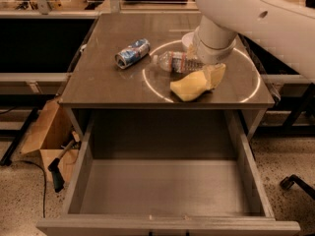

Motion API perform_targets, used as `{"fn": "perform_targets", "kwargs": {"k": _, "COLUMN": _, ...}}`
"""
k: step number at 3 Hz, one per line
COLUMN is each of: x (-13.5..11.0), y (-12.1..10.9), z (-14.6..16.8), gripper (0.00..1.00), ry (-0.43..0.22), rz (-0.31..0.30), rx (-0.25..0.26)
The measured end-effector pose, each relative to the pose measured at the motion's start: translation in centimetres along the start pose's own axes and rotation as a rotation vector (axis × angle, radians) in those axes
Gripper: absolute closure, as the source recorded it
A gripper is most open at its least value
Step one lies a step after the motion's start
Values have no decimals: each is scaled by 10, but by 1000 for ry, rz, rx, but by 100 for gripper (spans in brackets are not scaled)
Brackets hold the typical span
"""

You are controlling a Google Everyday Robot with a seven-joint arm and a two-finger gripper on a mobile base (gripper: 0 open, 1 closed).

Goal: Pick sponge from top drawer and place on counter

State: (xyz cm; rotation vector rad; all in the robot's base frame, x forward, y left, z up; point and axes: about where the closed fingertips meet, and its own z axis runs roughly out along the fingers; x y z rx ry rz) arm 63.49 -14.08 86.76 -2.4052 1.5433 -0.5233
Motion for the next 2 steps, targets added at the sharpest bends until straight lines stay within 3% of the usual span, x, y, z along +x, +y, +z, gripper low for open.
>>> {"fn": "perform_targets", "kwargs": {"k": 2, "x": 0, "y": 0, "z": 0, "gripper": 0, "ry": 0, "rz": 0, "rx": 0}}
